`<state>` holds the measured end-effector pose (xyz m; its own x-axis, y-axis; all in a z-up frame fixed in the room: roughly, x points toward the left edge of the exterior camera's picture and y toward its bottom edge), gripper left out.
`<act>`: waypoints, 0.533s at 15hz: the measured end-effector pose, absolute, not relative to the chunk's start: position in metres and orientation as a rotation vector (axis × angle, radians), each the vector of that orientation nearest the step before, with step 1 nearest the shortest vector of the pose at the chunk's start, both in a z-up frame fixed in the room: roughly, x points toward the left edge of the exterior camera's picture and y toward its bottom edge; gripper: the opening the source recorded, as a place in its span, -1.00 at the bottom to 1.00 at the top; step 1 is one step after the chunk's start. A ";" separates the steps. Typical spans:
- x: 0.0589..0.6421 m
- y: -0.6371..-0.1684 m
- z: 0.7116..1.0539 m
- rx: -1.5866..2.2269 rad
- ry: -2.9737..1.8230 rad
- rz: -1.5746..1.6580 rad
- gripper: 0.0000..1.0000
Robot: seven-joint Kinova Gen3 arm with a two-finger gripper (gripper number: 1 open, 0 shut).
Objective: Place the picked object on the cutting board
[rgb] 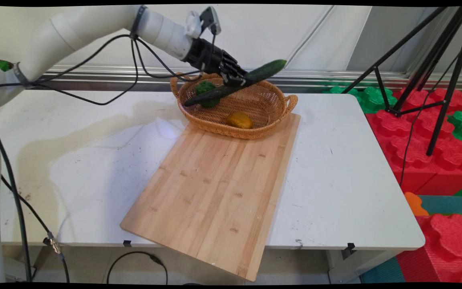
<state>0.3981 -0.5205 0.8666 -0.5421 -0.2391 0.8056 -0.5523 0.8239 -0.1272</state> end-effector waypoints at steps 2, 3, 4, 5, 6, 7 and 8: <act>0.406 -0.511 0.878 0.577 -2.124 0.467 -1.00; 0.411 -0.505 0.884 0.577 -2.111 0.464 -1.00; 0.416 -0.498 0.890 0.576 -2.100 0.461 -1.00; 0.420 -0.492 0.895 0.575 -2.092 0.455 -1.00; 0.425 -0.485 0.900 0.574 -2.084 0.449 -1.00; 0.431 -0.477 0.905 0.573 -2.077 0.443 -1.00; 0.436 -0.470 0.909 0.570 -2.075 0.435 -1.00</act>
